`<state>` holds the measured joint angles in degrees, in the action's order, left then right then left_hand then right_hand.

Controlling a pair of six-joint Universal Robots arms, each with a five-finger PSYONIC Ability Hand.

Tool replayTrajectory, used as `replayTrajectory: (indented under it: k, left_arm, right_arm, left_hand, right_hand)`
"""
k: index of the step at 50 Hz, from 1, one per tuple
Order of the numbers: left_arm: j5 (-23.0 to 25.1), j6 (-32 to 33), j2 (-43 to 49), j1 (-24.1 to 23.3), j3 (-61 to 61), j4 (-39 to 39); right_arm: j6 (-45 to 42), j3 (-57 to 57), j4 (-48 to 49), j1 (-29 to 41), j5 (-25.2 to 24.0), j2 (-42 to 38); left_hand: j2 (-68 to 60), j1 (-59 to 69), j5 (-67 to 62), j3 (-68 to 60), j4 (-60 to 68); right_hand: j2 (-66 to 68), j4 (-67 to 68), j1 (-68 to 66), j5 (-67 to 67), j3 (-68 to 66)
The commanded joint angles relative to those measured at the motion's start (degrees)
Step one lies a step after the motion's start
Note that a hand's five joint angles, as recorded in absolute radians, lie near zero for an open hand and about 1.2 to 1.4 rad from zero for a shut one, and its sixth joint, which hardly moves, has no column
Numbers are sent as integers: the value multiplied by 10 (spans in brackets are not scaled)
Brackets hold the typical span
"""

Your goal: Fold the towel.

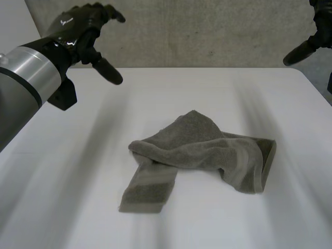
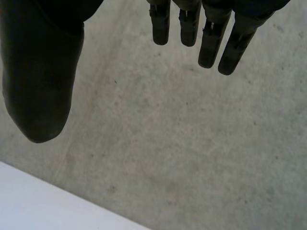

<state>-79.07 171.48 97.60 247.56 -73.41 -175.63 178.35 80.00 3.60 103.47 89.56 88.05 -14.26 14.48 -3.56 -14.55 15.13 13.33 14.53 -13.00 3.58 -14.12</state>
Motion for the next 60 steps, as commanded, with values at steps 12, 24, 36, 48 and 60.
replayTrajectory:
  k: [12,24,36,48,60]
  left_arm:
    - [0,10,35,24,16,56]
    - [-51,12,26,24,12,50]
    - [-55,13,22,21,14,48]
    - [-51,79,64,11,-127,-25]
    - [-51,130,176,9,-157,-109]
  right_arm:
    - [-43,-28,-81,11,34,-37]
    - [-43,-41,-119,14,-1,-41]
    - [-42,-41,-121,18,-27,-39]
    - [-127,-35,-224,25,-232,-129]
    - [-254,-32,-237,41,-214,-270]
  left_hand:
    - [29,-31,22,32,-37]
    - [24,-26,17,27,-32]
    - [27,-29,20,30,-36]
    - [25,-28,18,28,-34]
    - [27,-29,20,30,-36]
  right_hand:
    - [-33,-45,30,-36,41]
    - [-33,-45,30,-36,41]
    - [-33,-45,30,-36,41]
    - [-33,-45,30,-36,41]
    - [-33,-45,30,-36,41]
